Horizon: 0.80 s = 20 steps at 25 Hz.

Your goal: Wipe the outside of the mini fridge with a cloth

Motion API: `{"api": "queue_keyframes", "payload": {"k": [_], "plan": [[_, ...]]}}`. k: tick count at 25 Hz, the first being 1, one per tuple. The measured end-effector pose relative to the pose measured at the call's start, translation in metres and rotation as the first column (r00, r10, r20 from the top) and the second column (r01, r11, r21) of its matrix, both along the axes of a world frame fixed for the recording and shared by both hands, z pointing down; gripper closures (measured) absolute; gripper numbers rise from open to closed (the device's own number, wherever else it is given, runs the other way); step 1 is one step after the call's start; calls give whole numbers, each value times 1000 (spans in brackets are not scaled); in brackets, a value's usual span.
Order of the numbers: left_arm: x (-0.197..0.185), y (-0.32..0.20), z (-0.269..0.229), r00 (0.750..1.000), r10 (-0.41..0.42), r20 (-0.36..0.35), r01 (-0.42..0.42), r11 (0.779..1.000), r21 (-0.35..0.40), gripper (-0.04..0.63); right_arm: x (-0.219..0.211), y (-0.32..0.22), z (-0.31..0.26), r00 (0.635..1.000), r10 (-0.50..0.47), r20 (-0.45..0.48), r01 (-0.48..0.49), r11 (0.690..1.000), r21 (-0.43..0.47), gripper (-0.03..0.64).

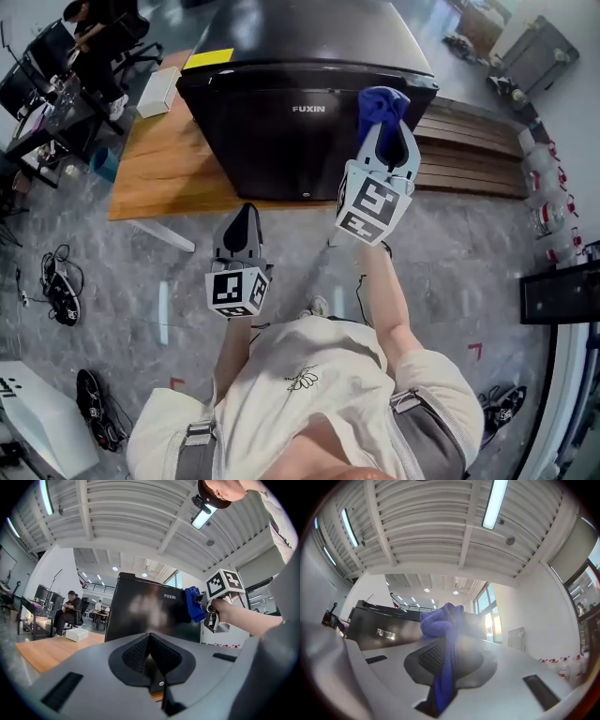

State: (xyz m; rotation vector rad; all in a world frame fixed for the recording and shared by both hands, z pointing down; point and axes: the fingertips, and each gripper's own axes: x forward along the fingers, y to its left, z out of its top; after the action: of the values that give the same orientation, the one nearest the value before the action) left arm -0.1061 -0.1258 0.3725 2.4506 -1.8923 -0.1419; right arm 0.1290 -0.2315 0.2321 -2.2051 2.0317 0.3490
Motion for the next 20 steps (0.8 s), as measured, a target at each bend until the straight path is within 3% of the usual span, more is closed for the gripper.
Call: {"api": "queue_keyframes", "payload": {"k": [8,20], "plan": [[19,-11,-1,998,62,-13,-62,998,2,591,79,-6,6,983,185,8,-184,982,-33,555],[16,-10,-12,998,63,-29,-62,998,23,591,103,3,11,965,262,3,-262,965,-25,555]]}}
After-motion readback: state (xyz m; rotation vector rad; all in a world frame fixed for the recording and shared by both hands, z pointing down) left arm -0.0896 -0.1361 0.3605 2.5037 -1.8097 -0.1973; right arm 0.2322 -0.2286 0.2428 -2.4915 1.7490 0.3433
